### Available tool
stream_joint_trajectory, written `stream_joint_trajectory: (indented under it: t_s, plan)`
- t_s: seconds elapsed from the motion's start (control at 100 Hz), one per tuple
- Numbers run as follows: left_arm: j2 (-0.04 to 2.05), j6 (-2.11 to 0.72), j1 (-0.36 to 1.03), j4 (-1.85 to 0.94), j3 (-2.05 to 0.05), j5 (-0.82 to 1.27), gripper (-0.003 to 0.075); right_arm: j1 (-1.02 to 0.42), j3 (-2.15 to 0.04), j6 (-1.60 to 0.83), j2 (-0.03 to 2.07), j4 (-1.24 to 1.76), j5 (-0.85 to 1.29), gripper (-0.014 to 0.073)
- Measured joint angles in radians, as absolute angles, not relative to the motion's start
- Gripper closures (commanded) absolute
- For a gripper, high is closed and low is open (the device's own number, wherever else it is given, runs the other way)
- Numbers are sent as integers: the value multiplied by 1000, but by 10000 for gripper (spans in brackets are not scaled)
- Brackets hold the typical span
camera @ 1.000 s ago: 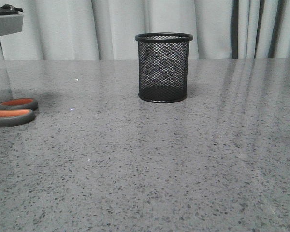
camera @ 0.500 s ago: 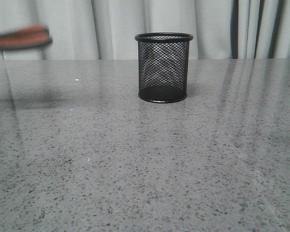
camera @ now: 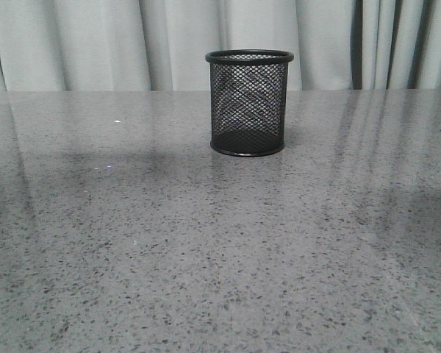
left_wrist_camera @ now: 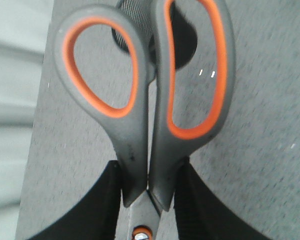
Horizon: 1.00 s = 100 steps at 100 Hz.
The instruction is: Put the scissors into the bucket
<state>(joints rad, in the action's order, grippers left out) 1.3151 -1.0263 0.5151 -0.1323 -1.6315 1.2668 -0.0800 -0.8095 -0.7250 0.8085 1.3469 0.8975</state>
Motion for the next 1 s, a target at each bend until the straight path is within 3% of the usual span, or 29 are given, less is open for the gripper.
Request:
stream_joint_trajectory:
  t_s: [0.41, 1.0]
  plan:
    - [1326, -831, 787, -29, -1668, 1197, 741, -82, -972, -772, 943, 1420, 1019, 147]
    - [1358, -742, 866, -14, -1668, 1081, 741, -109, -1104, -791, 1070, 1431, 1067, 147]
